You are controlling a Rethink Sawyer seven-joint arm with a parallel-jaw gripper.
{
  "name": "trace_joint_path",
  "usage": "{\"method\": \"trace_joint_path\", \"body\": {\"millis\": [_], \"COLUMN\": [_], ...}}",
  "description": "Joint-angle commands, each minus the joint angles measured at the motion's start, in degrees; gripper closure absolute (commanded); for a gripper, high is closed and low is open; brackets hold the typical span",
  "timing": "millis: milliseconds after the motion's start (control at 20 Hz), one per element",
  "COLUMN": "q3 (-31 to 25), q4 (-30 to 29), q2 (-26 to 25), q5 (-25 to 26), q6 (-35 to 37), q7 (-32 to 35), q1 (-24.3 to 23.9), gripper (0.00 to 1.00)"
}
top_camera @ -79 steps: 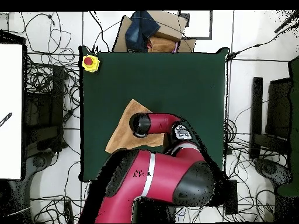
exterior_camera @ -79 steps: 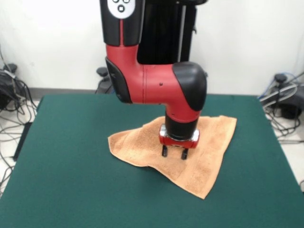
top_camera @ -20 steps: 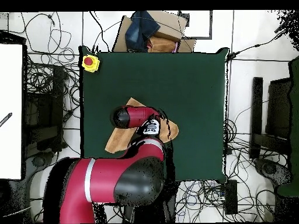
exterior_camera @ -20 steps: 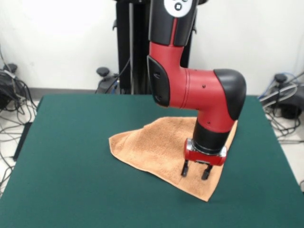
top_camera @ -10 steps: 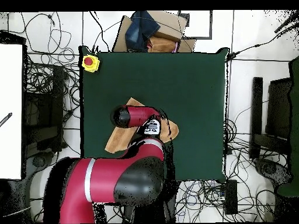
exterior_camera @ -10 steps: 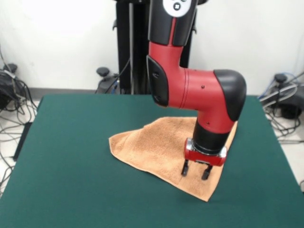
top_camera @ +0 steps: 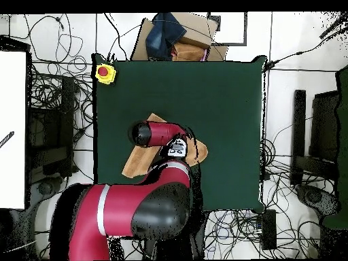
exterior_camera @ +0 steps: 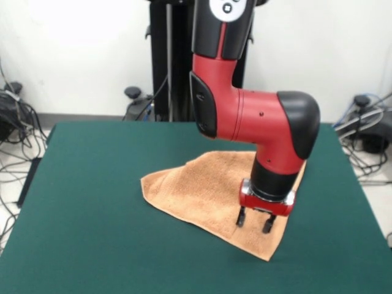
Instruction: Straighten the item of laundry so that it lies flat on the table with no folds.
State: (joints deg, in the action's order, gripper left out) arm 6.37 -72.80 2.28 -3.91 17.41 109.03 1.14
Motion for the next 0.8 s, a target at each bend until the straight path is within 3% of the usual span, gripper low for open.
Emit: {"method": "trace_joint_path", "body": {"millis": [50,400,800], "q3": [-1.26,-2.81,-1.5], "q4": [1.99,4.65,11.94], "q2": [3.01,4.63,-3.84], "q5": [-4.71,-4.35,-3.37], "q6": [8.91,16.21,9.84], "q7": [11.35,7.38,10.16], "q1": [1.57,-1.05,0.24], "gripper": [0.0,0.0,0.0]}}
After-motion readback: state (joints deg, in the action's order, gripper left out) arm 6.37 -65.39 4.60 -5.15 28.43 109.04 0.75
